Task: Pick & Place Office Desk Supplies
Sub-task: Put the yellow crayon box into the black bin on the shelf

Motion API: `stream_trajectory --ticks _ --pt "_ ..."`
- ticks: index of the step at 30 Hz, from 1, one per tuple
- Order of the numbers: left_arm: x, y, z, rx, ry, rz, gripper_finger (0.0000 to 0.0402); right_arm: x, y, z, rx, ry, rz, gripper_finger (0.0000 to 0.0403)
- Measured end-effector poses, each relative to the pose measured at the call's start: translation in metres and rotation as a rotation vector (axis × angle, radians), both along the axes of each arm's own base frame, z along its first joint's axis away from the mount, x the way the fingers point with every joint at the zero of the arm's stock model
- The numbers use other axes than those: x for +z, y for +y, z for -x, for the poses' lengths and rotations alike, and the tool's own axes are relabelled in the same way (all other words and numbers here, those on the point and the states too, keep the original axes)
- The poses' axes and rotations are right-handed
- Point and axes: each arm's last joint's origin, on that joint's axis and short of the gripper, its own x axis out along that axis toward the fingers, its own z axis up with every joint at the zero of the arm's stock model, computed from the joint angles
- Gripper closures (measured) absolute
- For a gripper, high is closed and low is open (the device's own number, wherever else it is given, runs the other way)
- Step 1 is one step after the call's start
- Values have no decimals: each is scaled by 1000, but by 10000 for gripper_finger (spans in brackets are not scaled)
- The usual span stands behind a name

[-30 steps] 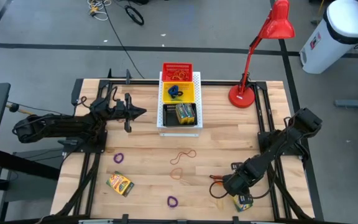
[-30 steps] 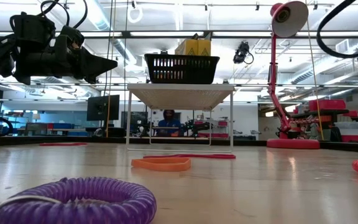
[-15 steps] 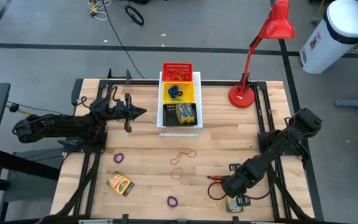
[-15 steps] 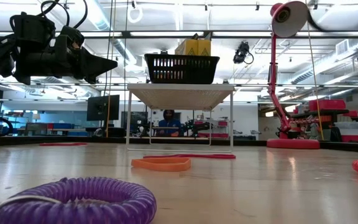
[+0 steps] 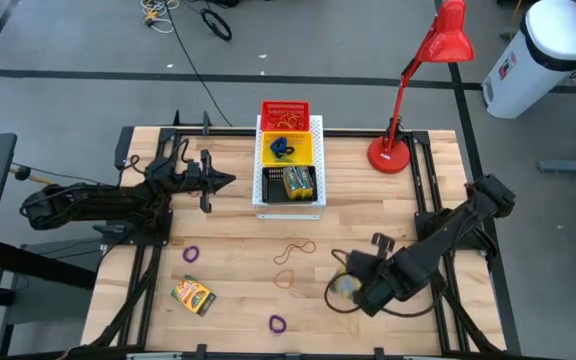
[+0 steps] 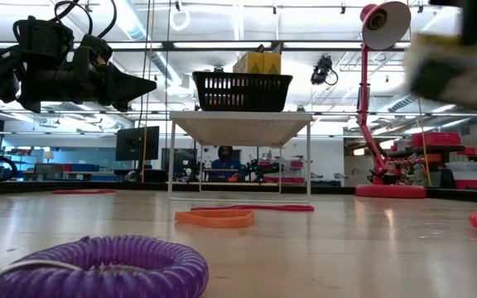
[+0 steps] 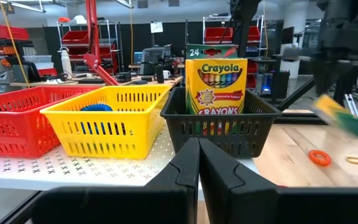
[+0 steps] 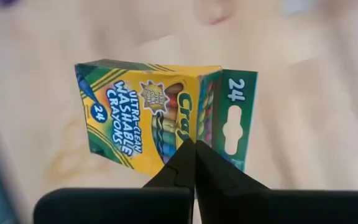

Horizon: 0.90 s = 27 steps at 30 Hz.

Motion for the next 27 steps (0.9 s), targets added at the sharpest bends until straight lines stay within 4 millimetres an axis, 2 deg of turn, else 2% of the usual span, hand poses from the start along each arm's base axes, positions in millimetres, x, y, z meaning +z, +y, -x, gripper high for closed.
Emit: stream_trajectory --ticks 3,11,14,21,27 --pt "0 0 0 0 0 0 388 -6 -6 -6 -53 39 133 398" --pt "0 0 0 1 0 0 388 -58 -4 -43 -90 195 400 398" --pt "0 0 0 1 0 0 388 -72 0 -52 -68 252 520 398" --pt "0 0 0 1 0 0 388 -84 13 -71 -15 172 680 398" --pt "0 0 0 1 0 0 388 -104 19 -76 70 196 781 398"
